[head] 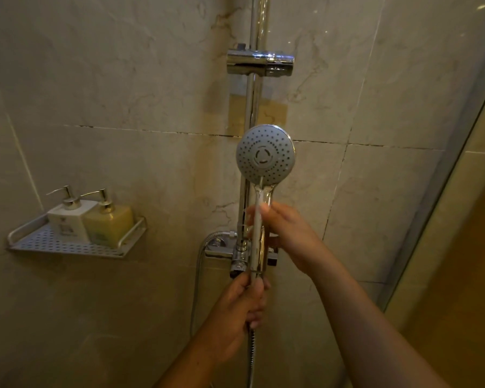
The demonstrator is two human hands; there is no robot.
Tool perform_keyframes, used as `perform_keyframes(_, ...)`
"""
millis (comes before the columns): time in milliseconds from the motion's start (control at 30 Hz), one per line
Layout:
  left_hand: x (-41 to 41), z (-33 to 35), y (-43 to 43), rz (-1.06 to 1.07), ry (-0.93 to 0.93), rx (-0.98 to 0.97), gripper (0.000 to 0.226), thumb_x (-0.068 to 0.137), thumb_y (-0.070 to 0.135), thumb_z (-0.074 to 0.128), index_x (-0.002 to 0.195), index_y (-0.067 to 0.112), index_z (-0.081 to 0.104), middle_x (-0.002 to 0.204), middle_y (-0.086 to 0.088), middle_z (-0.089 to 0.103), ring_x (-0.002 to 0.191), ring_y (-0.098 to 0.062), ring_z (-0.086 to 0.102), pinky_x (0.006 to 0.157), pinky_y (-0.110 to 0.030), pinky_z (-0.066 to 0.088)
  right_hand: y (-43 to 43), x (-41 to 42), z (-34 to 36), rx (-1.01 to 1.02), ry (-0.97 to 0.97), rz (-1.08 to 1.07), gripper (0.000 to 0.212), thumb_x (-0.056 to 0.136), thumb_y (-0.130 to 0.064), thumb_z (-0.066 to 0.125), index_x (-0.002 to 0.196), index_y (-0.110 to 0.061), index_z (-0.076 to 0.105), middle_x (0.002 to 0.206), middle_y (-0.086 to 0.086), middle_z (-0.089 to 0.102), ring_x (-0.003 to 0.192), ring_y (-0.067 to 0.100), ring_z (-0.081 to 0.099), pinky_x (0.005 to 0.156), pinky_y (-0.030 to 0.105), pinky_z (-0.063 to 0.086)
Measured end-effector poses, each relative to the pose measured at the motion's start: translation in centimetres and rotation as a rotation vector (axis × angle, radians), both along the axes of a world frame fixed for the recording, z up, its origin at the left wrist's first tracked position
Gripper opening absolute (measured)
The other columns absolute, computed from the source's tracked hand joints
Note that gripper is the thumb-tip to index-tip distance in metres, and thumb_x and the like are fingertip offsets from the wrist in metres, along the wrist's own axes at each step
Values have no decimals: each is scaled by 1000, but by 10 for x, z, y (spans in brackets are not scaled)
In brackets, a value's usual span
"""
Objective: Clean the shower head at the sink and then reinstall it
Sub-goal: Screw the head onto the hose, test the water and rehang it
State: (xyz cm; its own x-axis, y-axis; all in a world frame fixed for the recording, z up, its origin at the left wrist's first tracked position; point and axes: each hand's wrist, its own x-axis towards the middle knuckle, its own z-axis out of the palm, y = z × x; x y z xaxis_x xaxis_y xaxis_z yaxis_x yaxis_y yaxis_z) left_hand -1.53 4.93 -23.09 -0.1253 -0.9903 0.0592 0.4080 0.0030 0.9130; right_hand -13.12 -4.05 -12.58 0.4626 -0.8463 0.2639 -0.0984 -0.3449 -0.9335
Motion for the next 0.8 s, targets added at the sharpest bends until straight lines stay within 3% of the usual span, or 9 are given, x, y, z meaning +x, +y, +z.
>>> perform_keyframes(100,2,1,-1,-39,29,-37,38,82,46,68,97,12,59,61,7,40,46,-3,31,46,-17,31,-3,-8,3,334,-312,295,41,103,-23,39,132,0,56,120,22,68,99,35,69,86,49,55)
perform_keyframes(200,2,4,-4,-74,39,-77,45,74,53,77,94,16,62,61,6,37,47,-4,29,46,-17,31,-8,-14,0,321,-364,426,39,100,-19,47,133,2,54,118,23,67,99,34,69,85,46,58)
perform_keyframes(367,0,3,-6,-30,3,-67,33,84,47,67,94,16,61,62,5,37,47,-5,29,46,-18,30,-11,-15,4,185,-194,174,29,93,-21,65,113,-3,57,101,17,72,91,35,69,77,46,56)
perform_keyframes(500,-5,0,-4,6,-39,-23,30,87,40,59,96,12,58,61,7,40,47,-4,32,46,-18,30,-11,-8,2,110,-46,2,40,78,-31,79,103,-8,57,89,13,64,77,29,62,66,42,52)
perform_keyframes(667,-12,-1,-4,152,-199,24,36,83,46,60,96,12,58,56,13,45,47,0,38,45,-17,30,-13,3,-7,-197,325,-314,39,81,-50,74,89,-14,59,73,4,59,63,17,58,62,42,58)
perform_keyframes(733,-12,0,-3,148,-185,21,36,87,47,63,96,12,58,56,13,45,46,0,37,44,-16,30,-12,3,-12,-250,307,-324,44,83,-55,69,89,-13,59,73,3,59,63,16,56,61,39,56)
perform_keyframes(800,-9,1,-3,113,-112,17,34,87,44,63,95,11,57,56,11,44,44,0,34,43,-15,29,-12,0,-10,-133,97,-164,48,90,-53,61,97,-5,61,79,5,62,67,16,60,60,35,52)
